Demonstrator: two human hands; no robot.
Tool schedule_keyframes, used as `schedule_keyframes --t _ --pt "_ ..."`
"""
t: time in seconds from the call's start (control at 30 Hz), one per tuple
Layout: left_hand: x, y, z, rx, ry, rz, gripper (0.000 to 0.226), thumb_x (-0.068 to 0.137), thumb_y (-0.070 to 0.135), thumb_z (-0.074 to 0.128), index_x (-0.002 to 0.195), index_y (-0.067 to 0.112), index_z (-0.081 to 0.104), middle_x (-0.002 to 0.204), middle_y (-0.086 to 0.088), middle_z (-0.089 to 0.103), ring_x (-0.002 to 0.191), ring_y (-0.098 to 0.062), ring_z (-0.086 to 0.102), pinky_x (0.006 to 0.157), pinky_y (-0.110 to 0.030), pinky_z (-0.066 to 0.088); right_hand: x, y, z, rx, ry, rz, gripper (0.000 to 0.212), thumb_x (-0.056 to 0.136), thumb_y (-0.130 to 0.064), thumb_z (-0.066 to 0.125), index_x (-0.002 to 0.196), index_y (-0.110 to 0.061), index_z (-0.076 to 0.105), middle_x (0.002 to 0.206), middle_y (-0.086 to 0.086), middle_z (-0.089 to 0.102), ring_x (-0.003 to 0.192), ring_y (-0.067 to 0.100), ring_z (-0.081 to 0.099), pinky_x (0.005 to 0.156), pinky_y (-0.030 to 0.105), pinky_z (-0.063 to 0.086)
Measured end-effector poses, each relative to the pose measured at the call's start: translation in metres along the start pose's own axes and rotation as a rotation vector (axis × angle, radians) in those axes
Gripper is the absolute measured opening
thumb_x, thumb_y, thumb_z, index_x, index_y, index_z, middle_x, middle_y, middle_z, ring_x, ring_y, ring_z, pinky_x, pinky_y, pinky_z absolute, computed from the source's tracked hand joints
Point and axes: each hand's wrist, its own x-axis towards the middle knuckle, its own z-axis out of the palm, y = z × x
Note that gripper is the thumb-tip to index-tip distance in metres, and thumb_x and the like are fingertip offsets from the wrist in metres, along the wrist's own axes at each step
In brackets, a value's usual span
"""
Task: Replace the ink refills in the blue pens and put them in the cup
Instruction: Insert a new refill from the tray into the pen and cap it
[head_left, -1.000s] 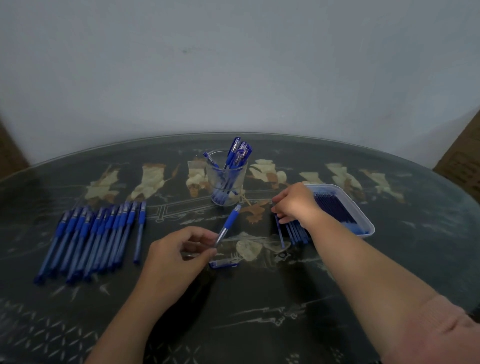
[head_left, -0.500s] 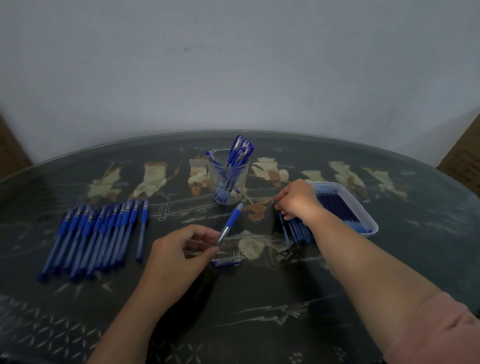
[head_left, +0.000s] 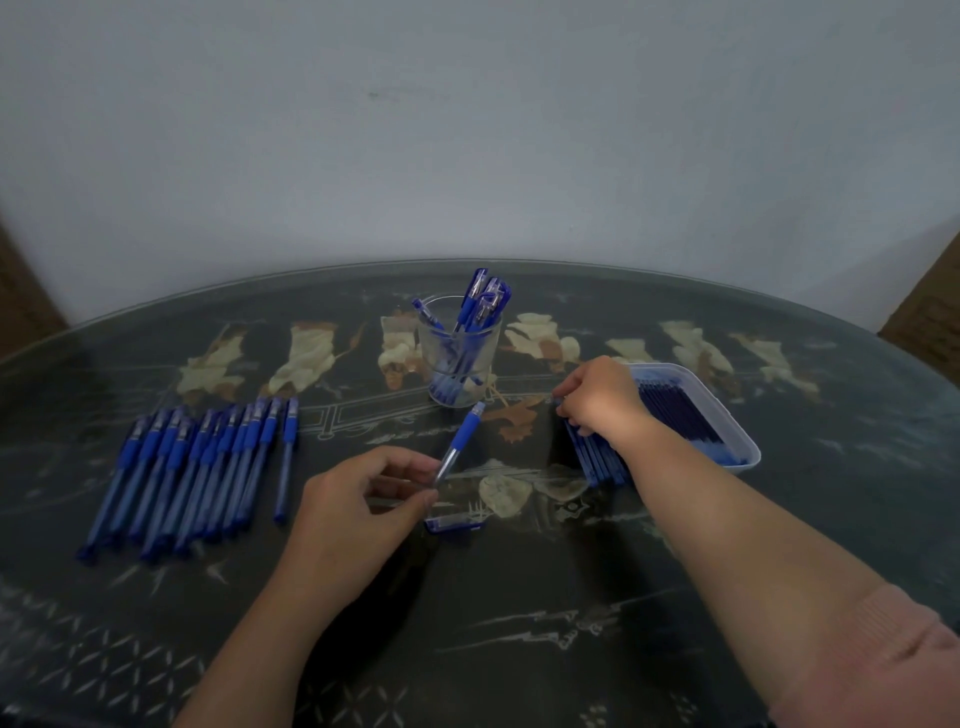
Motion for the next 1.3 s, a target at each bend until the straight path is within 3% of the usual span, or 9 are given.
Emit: schedule_keyframes --t 0.3,0.4,0.5,0.7,0.87,1.0,1.1,1.23,1.3 --pt "0.0 -0.001 0.0 -0.008 0.009 0.01 0.027 0.078 0.008 0.078 0.088 0.032 0.071 0.088 0.02 0.071 0.082 0.002 0.066 0.076 -0.024 0.055 -0.001 0.003 0.001 -0.012 0.022 -0.033 0.025 0.091 0.003 0.06 0.088 -0.018 0.073 0.106 0.01 0.072 0.086 0.026 0.069 0.076 0.04 0.061" --pt "-0.001 0.0 0.0 -0.002 0.008 0.015 0.027 0.078 0.008 0.077 0.088 0.033 0.07 0.088 0.024 0.07 0.082 0.005 0.065 0.073 -0.021 0.054 -0.001 0.003 0.001 -0.014 0.032 -0.04 0.03 0.091 0.003 0.061 0.076 -0.023 0.065 0.11 0.011 0.07 0.087 0.026 0.069 0.076 0.038 0.061" --pt "-0.001 0.0 0.0 -0.002 0.012 0.013 0.027 0.078 0.009 0.077 0.088 0.032 0.071 0.088 0.024 0.07 0.082 0.005 0.065 0.073 -0.02 0.054 -0.001 0.002 0.001 -0.036 0.04 -0.053 0.032 0.091 0.002 0.06 0.073 -0.025 0.061 0.113 0.011 0.069 0.08 0.025 0.067 0.07 0.036 0.059" --pt "0.0 -0.002 0.001 -0.032 0.038 0.025 0.027 0.078 0.007 0.077 0.089 0.031 0.071 0.088 0.022 0.07 0.083 0.003 0.066 0.074 -0.019 0.053 -0.003 0.004 0.002 -0.008 0.047 -0.075 0.025 0.092 0.001 0.059 0.087 -0.022 0.066 0.116 0.009 0.068 0.079 0.022 0.064 0.06 0.028 0.053" --pt "-0.001 -0.005 0.009 -0.112 0.151 0.052 0.028 0.08 0.003 0.074 0.092 0.028 0.07 0.089 0.012 0.071 0.085 0.004 0.065 0.074 -0.012 0.052 -0.018 0.02 -0.002 0.195 0.129 -0.104 0.019 0.091 -0.006 0.063 0.098 -0.023 0.07 0.103 0.005 0.069 0.084 0.021 0.066 0.079 0.042 0.059" --pt "-0.003 -0.006 0.019 -0.168 0.235 0.076 0.028 0.081 0.003 0.073 0.092 0.028 0.069 0.091 0.01 0.071 0.086 0.002 0.066 0.074 -0.01 0.052 -0.028 0.049 -0.021 0.385 0.243 -0.003 0.026 0.088 -0.008 0.065 0.078 -0.032 0.069 0.088 0.007 0.07 0.072 0.024 0.063 0.062 0.038 0.055" --pt "-0.007 -0.008 0.025 -0.168 0.28 0.096 0.03 0.081 0.003 0.073 0.094 0.029 0.069 0.093 0.01 0.071 0.089 0.002 0.065 0.077 -0.009 0.051 -0.026 0.07 -0.044 0.388 0.328 0.082 0.022 0.084 -0.006 0.069 0.078 -0.026 0.075 0.073 0.005 0.068 0.064 0.023 0.06 0.073 0.043 0.059" --pt "-0.009 -0.01 0.03 -0.142 0.298 0.112 0.033 0.079 0.0 0.074 0.092 0.029 0.068 0.089 0.011 0.071 0.086 0.004 0.065 0.076 -0.005 0.049 -0.02 0.079 -0.051 0.272 0.255 0.151 0.015 0.08 -0.008 0.073 0.08 -0.022 0.077 0.084 0.007 0.072 0.085 0.032 0.069 0.085 0.046 0.058" --pt "-0.008 -0.011 0.032 -0.138 0.287 0.1 0.032 0.079 0.0 0.074 0.091 0.029 0.068 0.087 0.013 0.071 0.085 0.003 0.065 0.075 -0.003 0.048 -0.015 0.081 -0.048 0.148 0.22 0.148 0.018 0.083 -0.01 0.068 0.086 -0.025 0.078 0.1 0.005 0.074 0.096 0.032 0.069 0.086 0.036 0.056"
